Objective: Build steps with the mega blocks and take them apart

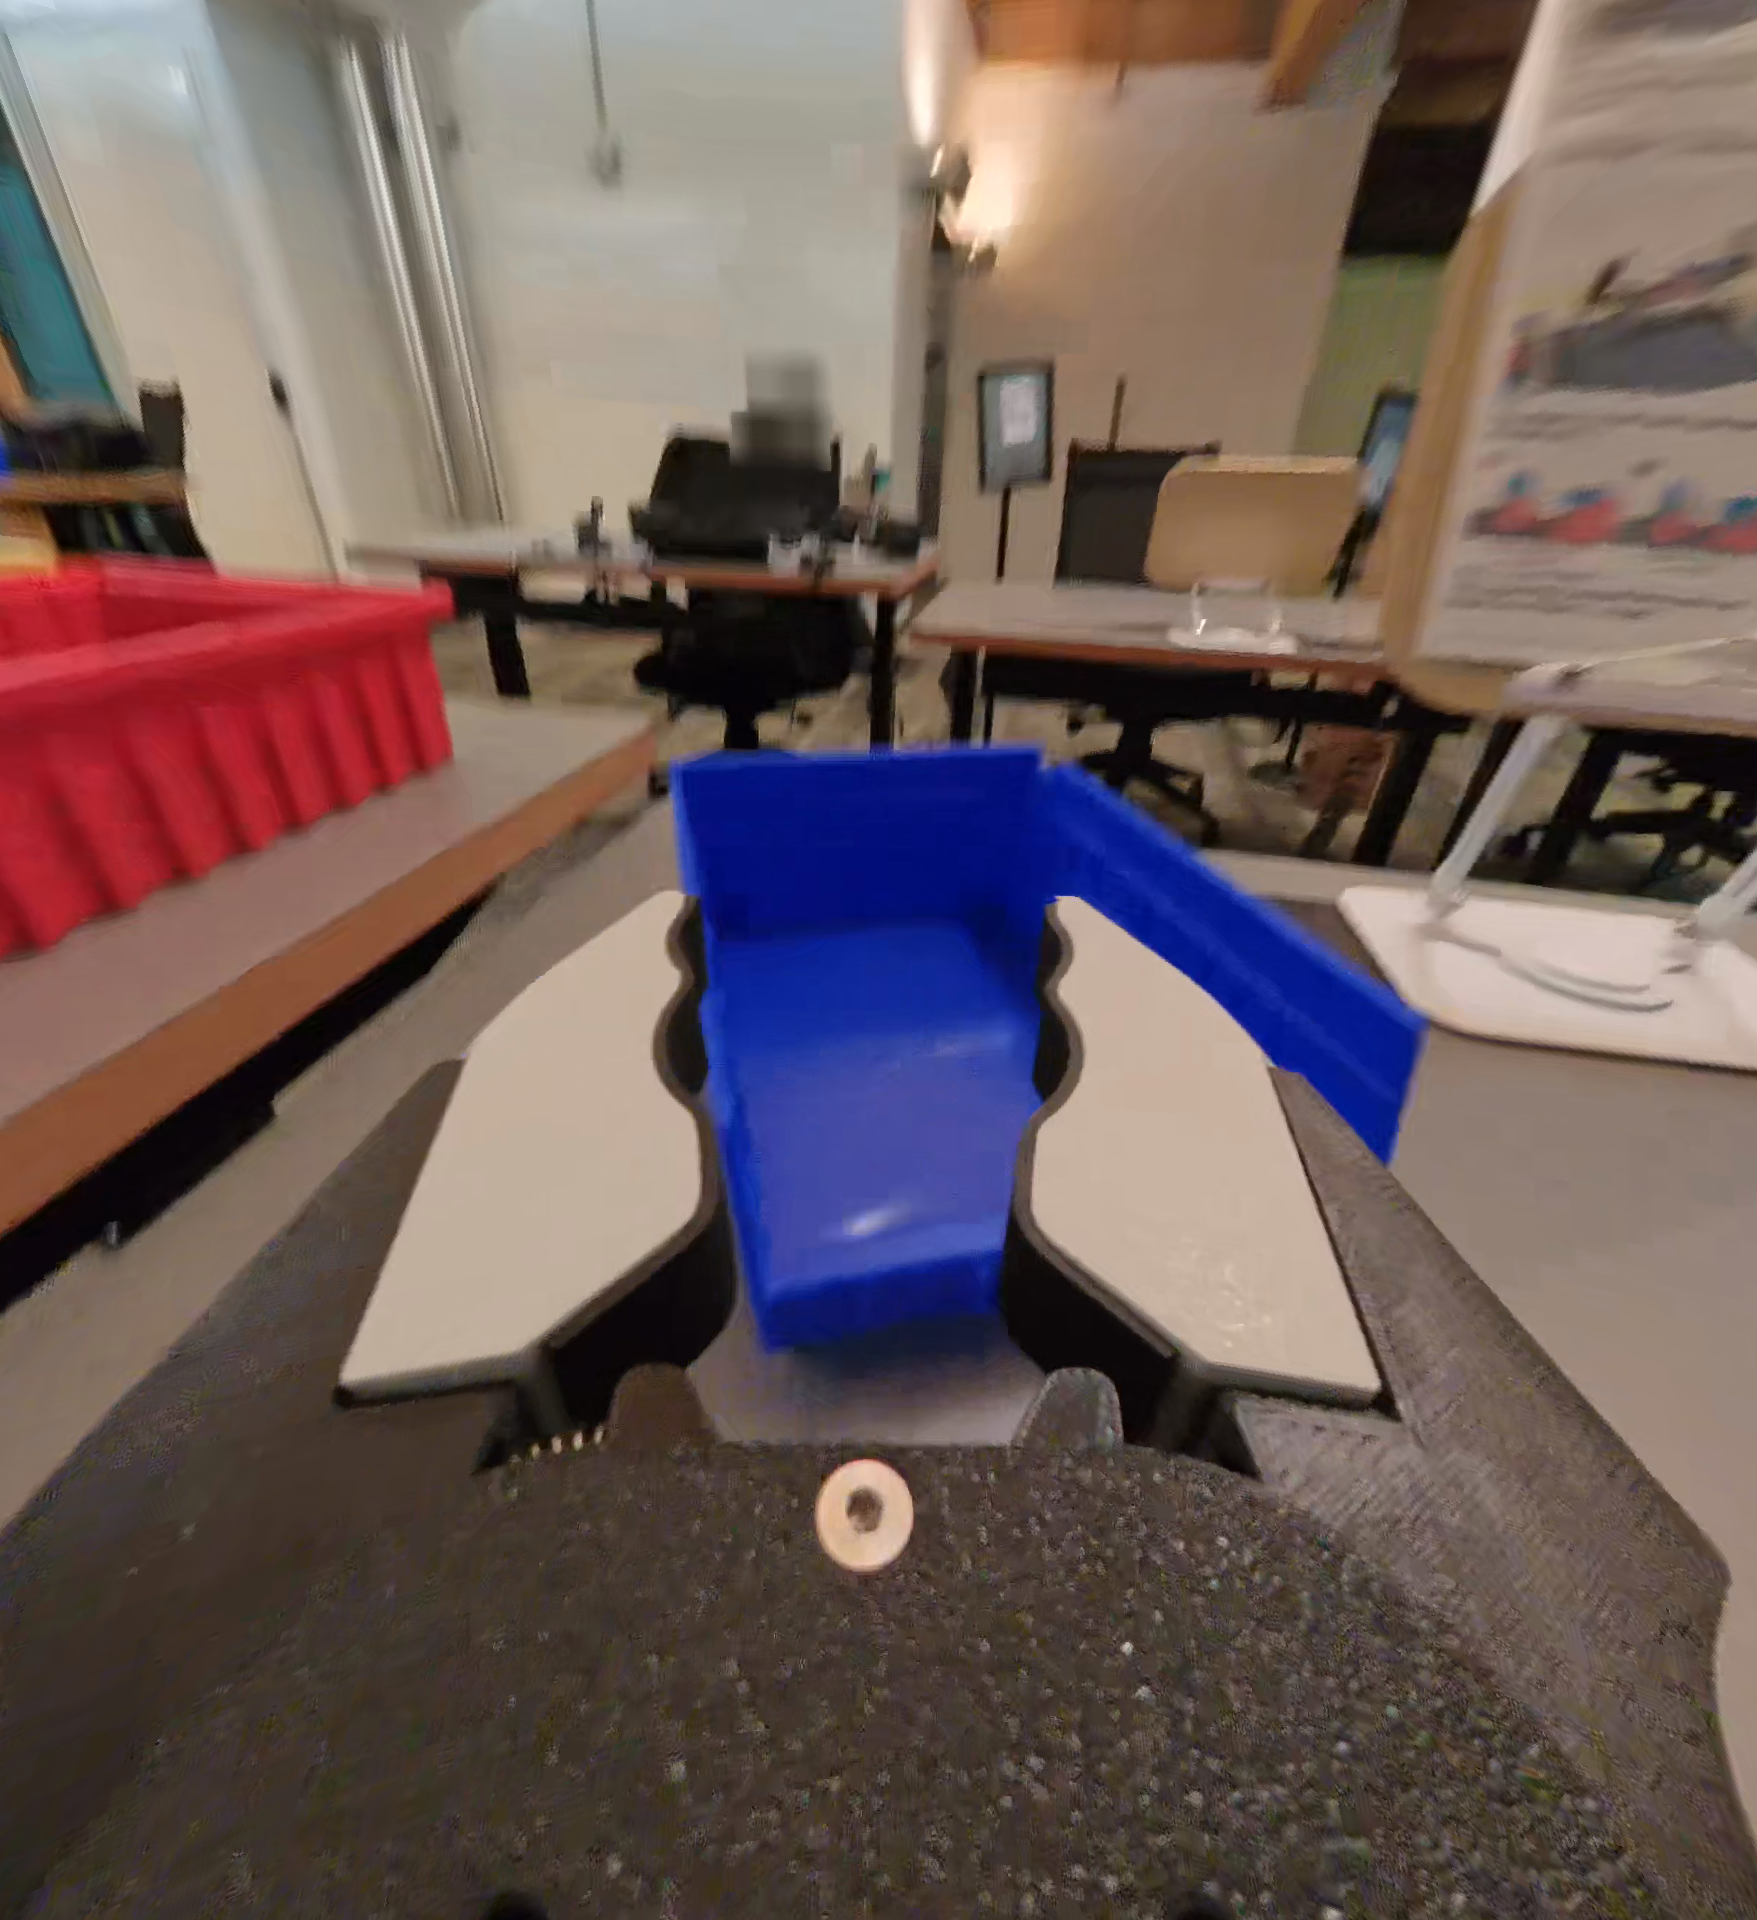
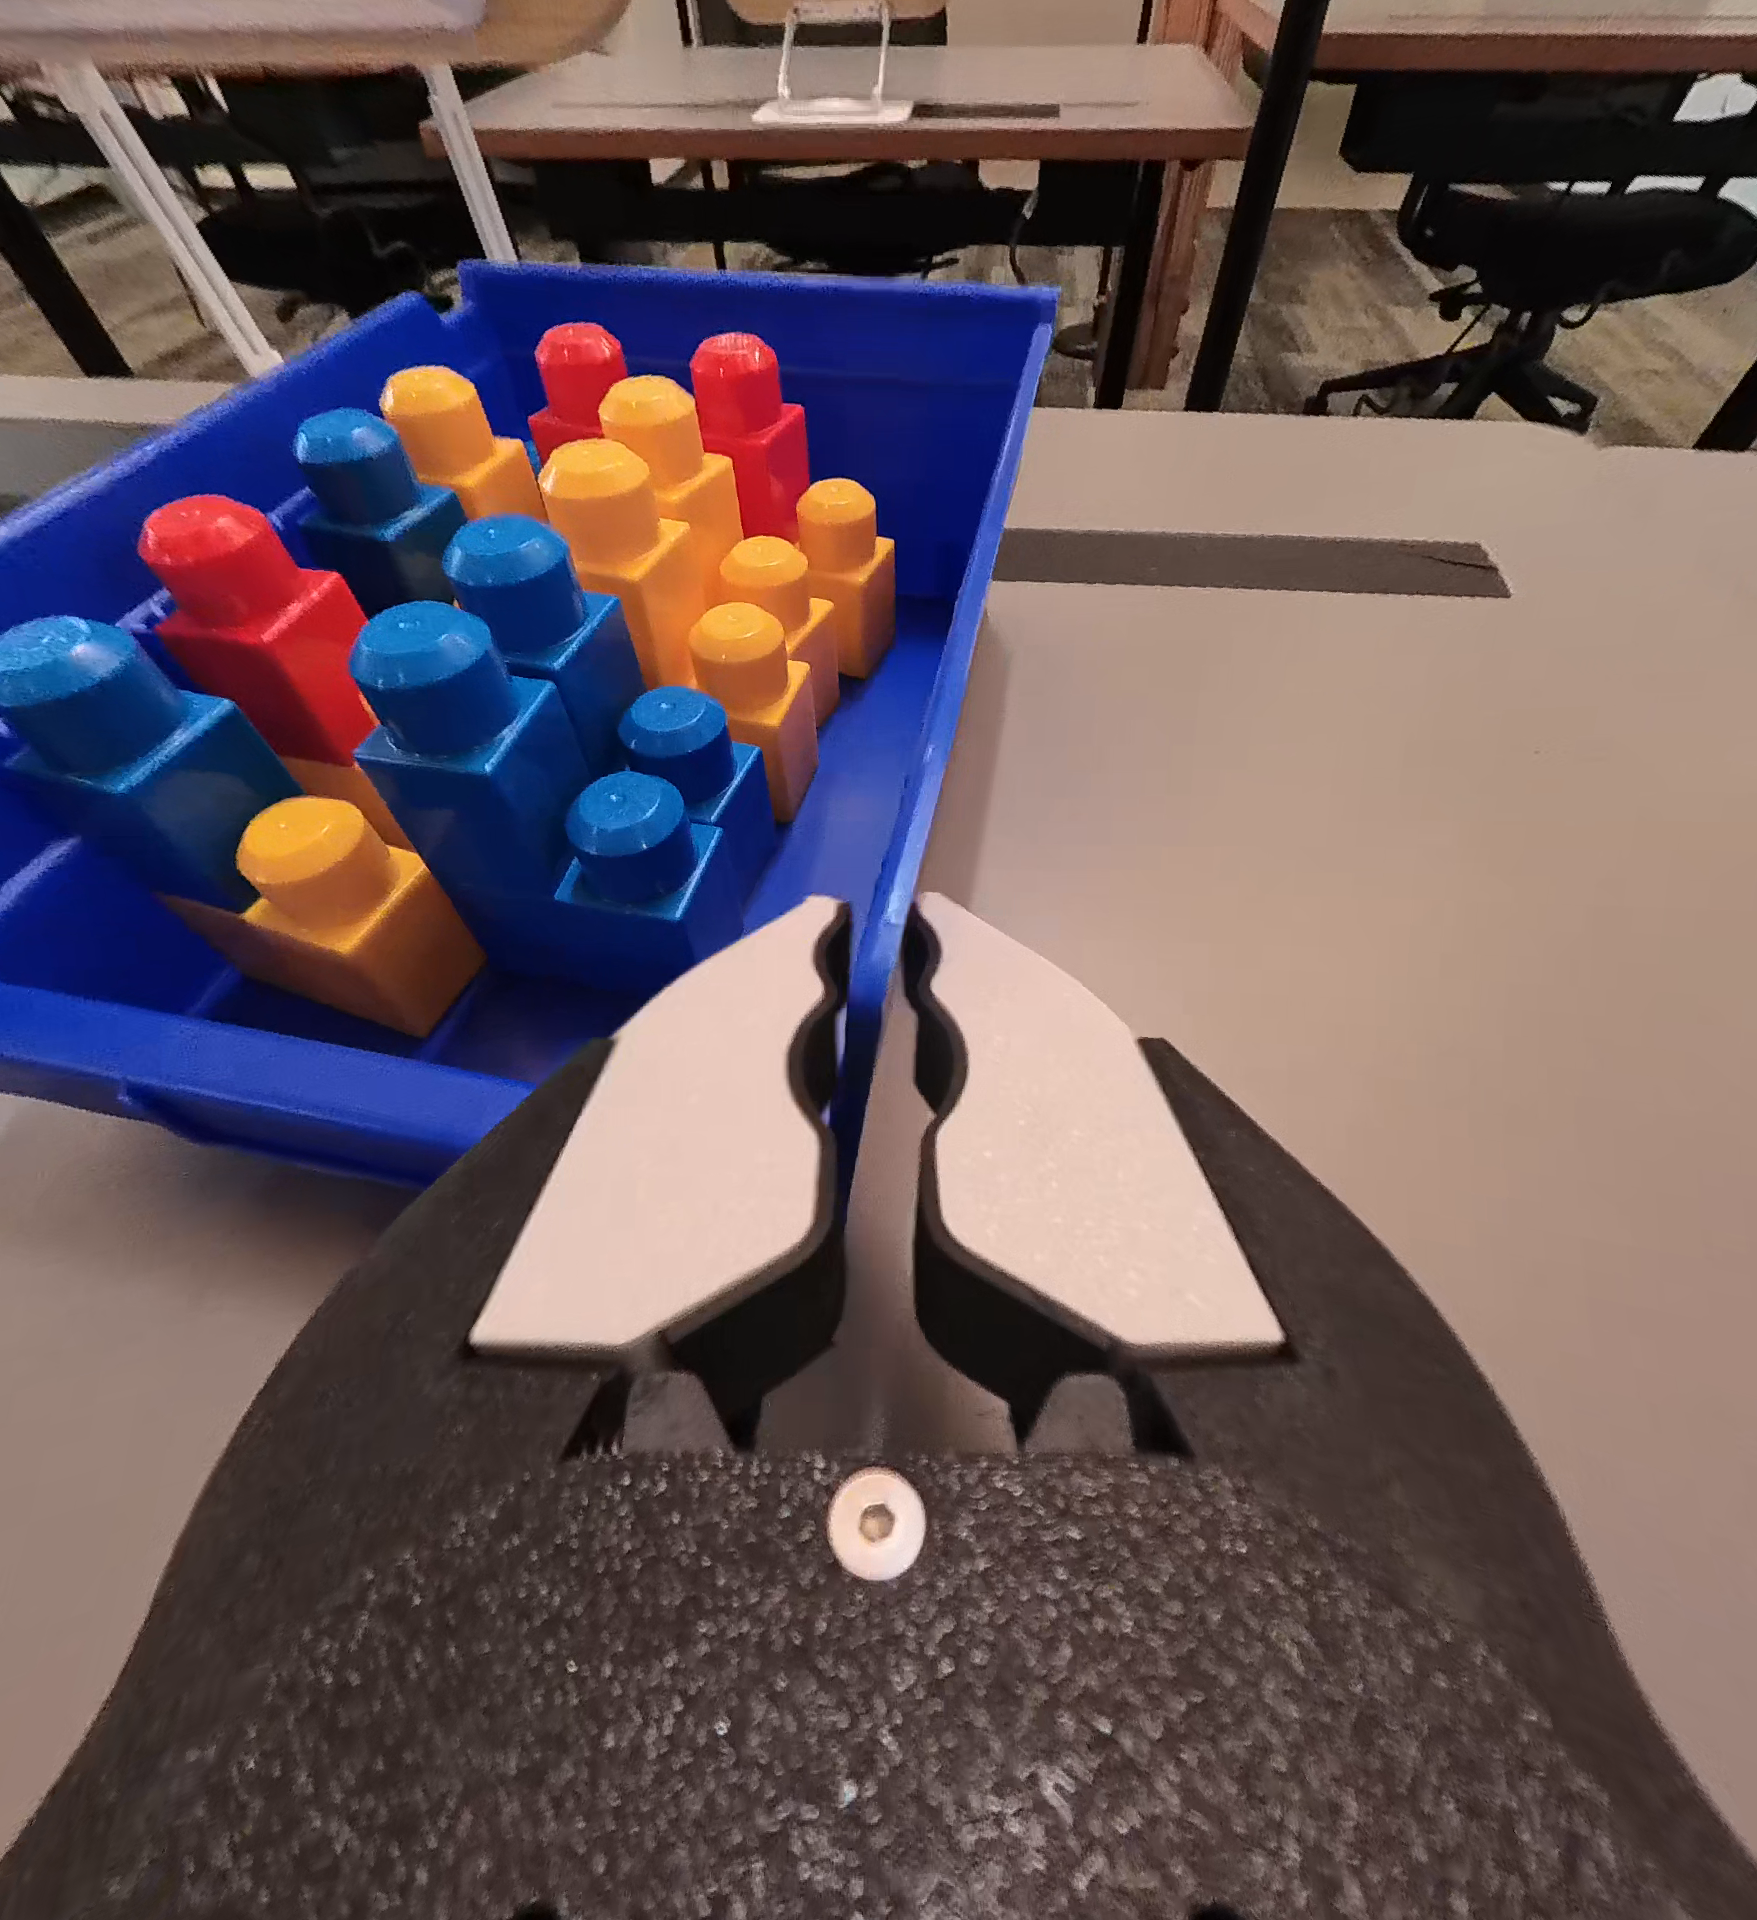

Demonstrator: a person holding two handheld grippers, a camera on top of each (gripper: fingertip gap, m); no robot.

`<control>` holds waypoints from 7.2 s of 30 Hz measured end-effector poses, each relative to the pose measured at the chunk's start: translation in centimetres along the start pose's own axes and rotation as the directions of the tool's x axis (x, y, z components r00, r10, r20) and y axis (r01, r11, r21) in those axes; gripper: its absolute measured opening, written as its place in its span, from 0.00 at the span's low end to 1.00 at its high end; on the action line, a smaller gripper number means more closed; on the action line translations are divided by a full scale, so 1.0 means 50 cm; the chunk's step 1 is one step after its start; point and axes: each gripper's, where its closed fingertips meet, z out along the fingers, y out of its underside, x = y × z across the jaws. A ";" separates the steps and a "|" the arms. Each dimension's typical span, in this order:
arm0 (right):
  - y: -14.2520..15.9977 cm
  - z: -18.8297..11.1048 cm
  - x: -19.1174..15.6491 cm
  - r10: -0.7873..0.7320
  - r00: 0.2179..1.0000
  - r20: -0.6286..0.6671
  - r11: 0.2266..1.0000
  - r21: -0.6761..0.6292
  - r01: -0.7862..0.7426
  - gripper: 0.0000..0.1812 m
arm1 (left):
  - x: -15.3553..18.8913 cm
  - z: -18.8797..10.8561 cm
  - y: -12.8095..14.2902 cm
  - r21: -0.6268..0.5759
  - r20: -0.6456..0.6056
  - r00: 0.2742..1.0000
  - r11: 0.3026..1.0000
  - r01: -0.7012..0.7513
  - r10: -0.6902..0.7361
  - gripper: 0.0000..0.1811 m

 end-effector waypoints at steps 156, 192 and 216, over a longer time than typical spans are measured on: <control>-0.020 -0.078 -0.300 -0.026 0.984 0.175 0.998 0.065 0.015 0.03 | 0.547 -0.238 0.207 -0.266 -0.512 0.848 0.914 -0.306 0.135 0.07; -0.096 0.304 -0.924 -0.165 0.849 0.503 0.983 0.010 0.185 0.04 | -0.027 0.054 0.234 -0.380 0.036 0.996 0.923 -0.065 0.086 0.03; -0.173 -0.105 0.113 -0.147 0.973 -0.178 0.961 0.205 0.183 0.28 | -0.040 0.006 0.128 -0.098 0.047 0.990 0.987 -0.128 0.133 0.14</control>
